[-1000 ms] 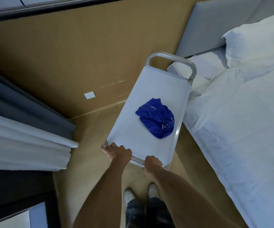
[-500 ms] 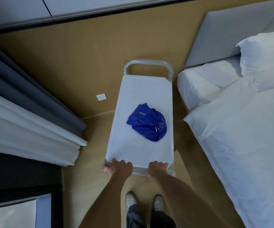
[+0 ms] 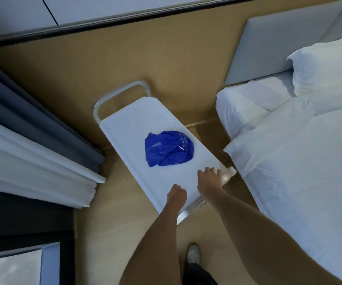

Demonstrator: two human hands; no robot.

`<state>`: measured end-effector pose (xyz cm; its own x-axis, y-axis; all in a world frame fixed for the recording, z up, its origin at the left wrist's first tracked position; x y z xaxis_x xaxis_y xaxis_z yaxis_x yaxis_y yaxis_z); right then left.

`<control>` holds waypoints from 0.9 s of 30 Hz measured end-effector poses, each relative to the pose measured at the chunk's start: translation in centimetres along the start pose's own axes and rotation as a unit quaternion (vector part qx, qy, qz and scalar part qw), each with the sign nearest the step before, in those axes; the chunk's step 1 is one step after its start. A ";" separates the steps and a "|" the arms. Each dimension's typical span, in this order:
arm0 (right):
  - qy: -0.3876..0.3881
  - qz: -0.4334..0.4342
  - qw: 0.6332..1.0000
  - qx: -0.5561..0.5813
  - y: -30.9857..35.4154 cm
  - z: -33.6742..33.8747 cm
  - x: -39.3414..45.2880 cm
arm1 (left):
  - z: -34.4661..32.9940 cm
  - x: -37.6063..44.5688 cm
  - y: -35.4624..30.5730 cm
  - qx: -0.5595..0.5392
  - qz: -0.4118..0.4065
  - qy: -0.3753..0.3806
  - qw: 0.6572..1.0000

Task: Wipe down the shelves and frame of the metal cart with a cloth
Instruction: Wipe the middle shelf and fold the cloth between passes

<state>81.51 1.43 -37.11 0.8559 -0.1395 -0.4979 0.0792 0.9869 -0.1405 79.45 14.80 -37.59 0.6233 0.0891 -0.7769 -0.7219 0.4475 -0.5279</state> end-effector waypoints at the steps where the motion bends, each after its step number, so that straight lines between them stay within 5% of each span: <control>1: -0.005 0.004 1.000 0.018 0.2 -0.1 0.1 | 0.1 -0.8 -0.6 0.001 -0.001 0.005 1.000; 11: 0.011 0.050 0.998 0.026 3.9 -0.7 0.4 | 9.3 1.4 0.8 0.188 0.035 -0.110 0.975; 27: 0.077 0.032 0.992 0.091 10.3 -3.8 5.1 | 13.4 8.4 4.3 0.317 -0.023 -0.143 0.937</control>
<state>84.73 10.61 -44.29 0.7747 -0.0732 -0.6281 0.1304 0.9904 0.0453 85.64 29.43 -41.82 0.7701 0.2501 -0.5868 -0.4249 0.8873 -0.1795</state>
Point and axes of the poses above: each hand's wrist, its own x-axis towards the middle knuckle, its own z-axis out of the back of the hand, y = z × x, the point moved 1 cm from there along x, towards the middle knuckle, and after that the axes turned 1 degree about -x, right-handed, at the moved point
